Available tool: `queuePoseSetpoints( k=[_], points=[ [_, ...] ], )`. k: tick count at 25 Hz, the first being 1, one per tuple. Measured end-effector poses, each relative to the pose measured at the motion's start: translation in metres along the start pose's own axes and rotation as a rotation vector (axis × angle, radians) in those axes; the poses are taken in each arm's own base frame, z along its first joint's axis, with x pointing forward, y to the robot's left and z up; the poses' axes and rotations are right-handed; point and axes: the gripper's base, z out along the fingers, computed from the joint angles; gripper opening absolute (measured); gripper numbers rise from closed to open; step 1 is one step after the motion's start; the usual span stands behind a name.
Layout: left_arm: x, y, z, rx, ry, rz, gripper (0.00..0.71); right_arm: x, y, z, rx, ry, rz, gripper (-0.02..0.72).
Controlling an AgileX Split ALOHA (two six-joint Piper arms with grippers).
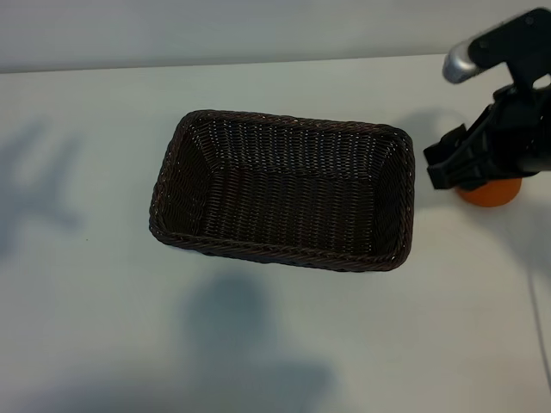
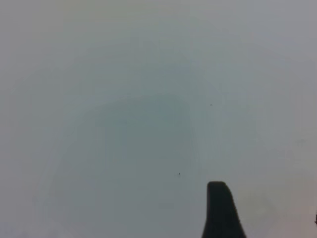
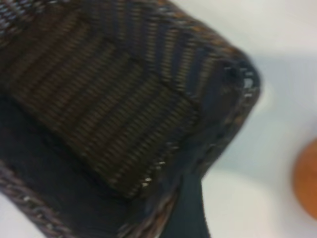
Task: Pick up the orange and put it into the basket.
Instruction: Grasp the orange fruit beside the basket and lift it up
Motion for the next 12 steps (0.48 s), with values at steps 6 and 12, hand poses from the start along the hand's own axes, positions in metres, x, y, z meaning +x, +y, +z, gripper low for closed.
queuePoseSetpoints(
  k=[6,12],
  points=[
    [0.0004,-0.0011,0.0000,0.012,0.004,-0.004,0.479,0.0012,-0.0011,-0.0017,0.011,0.039,-0.011,0.594],
    [0.0008,-0.0026,0.0000,0.029,0.009,-0.004,0.479,0.0013,-0.0008,-0.0017,0.008,0.040,-0.006,0.594]
  ],
)
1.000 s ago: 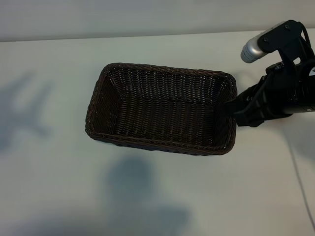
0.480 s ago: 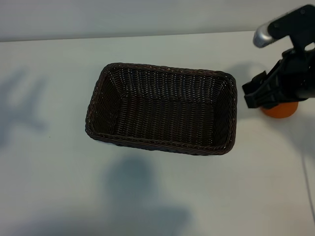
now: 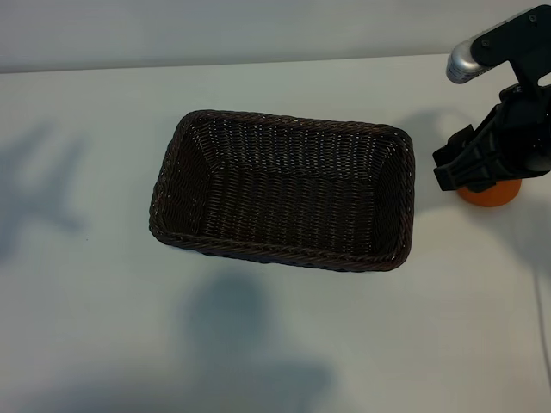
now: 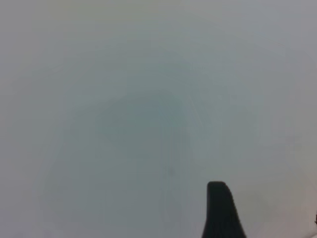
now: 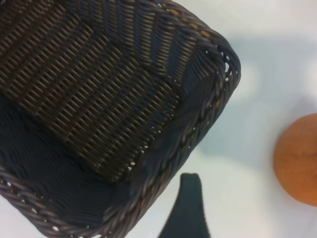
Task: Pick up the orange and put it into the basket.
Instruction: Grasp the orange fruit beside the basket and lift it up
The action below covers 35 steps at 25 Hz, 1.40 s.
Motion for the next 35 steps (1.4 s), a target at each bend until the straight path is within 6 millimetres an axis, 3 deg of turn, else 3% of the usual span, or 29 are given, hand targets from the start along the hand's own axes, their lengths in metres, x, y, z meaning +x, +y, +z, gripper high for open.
queuePoseSetpoints(
  k=[35],
  points=[
    [0.0026,0.0002,0.0004,0.003,0.007,0.001,0.479,0.0000,0.0002,0.0000,-0.002,0.000,0.006,0.594]
  ],
)
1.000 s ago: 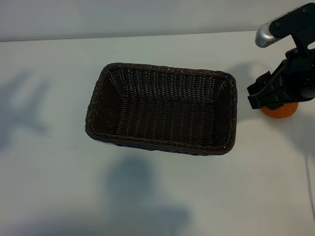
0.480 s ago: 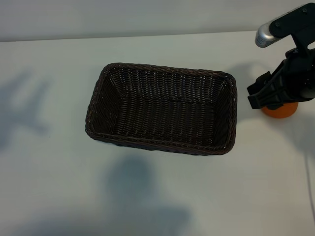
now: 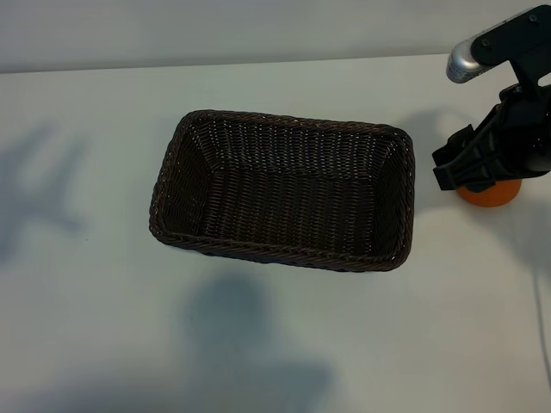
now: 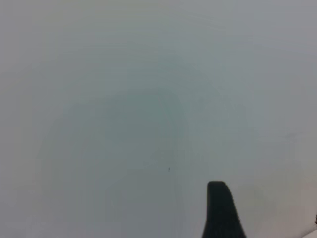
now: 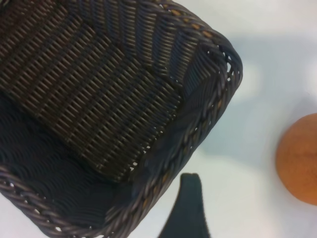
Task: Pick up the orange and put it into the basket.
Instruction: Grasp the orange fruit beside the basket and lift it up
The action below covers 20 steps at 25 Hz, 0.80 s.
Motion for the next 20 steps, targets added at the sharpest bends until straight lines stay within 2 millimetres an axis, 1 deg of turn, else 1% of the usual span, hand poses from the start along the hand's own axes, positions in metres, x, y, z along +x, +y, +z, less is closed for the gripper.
queuePoseSetpoints(
  k=[7,20],
  points=[
    [0.000,0.001,0.000,-0.006,-0.002,-0.029,0.479,0.000,0.000,0.000,0.000,0.000,0.003,0.594],
    [-0.003,0.011,-0.001,-0.123,-0.034,0.066,0.479,0.000,0.000,0.000,0.000,0.000,0.003,0.594]
  ],
)
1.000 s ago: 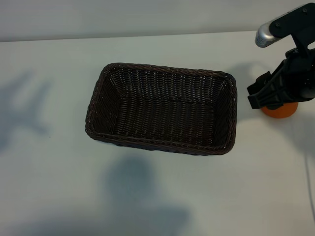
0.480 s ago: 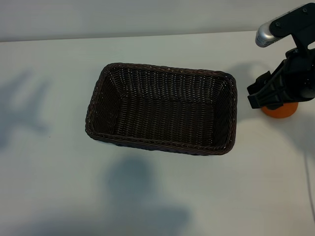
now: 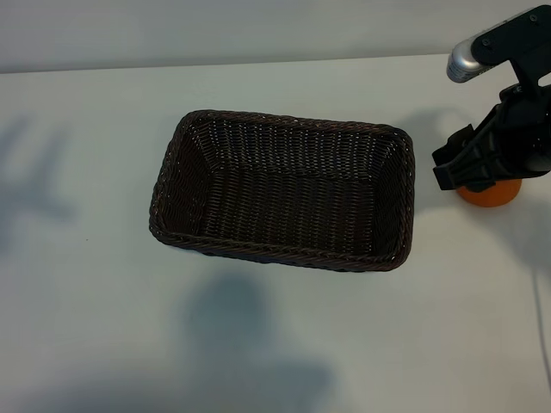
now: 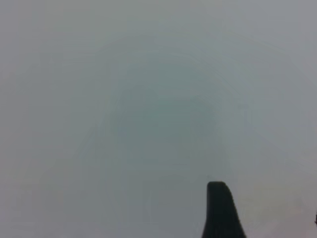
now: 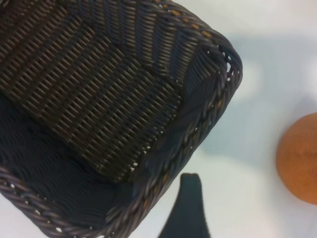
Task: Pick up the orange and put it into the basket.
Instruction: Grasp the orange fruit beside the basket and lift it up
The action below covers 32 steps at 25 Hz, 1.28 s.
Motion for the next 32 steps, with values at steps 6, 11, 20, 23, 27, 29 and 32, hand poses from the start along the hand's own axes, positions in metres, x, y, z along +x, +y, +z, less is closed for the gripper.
queuePoseSetpoints(
  k=[6,11,20,23,27,29,32],
  points=[
    [-0.001,0.005,0.000,-0.055,-0.013,0.000,0.479,0.000,0.000,0.000,0.000,0.000,0.000,0.594],
    [-0.001,0.005,0.000,-0.052,-0.014,-0.002,0.480,0.000,0.000,0.000,0.000,0.000,0.000,0.594],
    [-0.004,0.007,0.000,-0.073,-0.056,-0.184,0.480,0.000,0.000,0.000,0.000,0.001,0.000,0.594],
    [-0.011,0.006,-0.001,-0.053,-0.132,-0.284,0.480,0.000,0.000,0.000,0.000,0.001,0.000,0.594],
    [-0.023,0.011,-0.004,-0.061,-0.287,-0.480,0.480,0.000,0.000,0.000,0.000,0.001,0.001,0.594],
    [-0.028,0.017,-0.006,-0.088,-0.363,-0.583,0.480,0.000,0.000,0.000,0.000,0.001,0.001,0.594],
    [-0.033,0.023,-0.010,-0.113,-0.463,-0.732,0.480,0.000,0.000,0.000,0.000,0.001,0.001,0.594]
  ],
)
